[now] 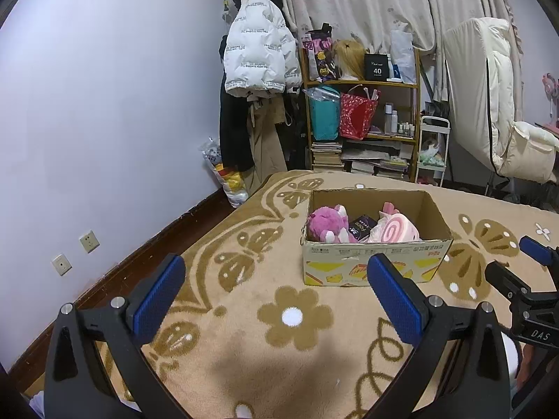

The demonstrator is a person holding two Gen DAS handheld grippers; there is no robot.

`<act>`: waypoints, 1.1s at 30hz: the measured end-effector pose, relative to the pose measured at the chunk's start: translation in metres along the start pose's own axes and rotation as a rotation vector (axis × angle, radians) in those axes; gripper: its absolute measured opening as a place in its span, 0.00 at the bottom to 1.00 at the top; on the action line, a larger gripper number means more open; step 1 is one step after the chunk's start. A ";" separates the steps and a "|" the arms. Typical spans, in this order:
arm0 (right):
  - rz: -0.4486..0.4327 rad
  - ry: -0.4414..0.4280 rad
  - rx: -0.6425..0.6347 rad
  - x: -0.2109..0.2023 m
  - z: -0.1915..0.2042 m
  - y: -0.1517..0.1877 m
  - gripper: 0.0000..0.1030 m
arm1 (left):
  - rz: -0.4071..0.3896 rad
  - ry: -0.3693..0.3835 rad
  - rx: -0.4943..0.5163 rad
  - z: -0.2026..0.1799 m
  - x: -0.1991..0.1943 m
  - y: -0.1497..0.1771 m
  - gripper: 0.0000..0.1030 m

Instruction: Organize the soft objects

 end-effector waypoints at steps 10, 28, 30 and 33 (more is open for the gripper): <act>0.003 0.000 0.008 0.000 -0.005 0.000 1.00 | 0.006 0.003 0.002 0.001 0.002 0.002 1.00; 0.003 -0.001 0.009 0.002 -0.004 0.003 1.00 | 0.015 0.012 0.021 0.005 0.006 0.007 1.00; 0.000 -0.004 0.008 0.002 -0.004 0.003 1.00 | 0.014 0.012 0.024 0.005 0.007 0.007 1.00; 0.001 -0.005 0.009 0.002 -0.003 0.003 1.00 | 0.017 0.024 0.029 0.004 0.007 0.007 1.00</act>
Point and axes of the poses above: each gripper's, at about its wrist camera, not at the fingertips, and x roughly the way its jaws point, z to its left, y to its underside, the point moved 2 cm from there along x, roughly the way its jaws point, and after that the axes turned 3 degrees about -y, right-handed, at the moved point
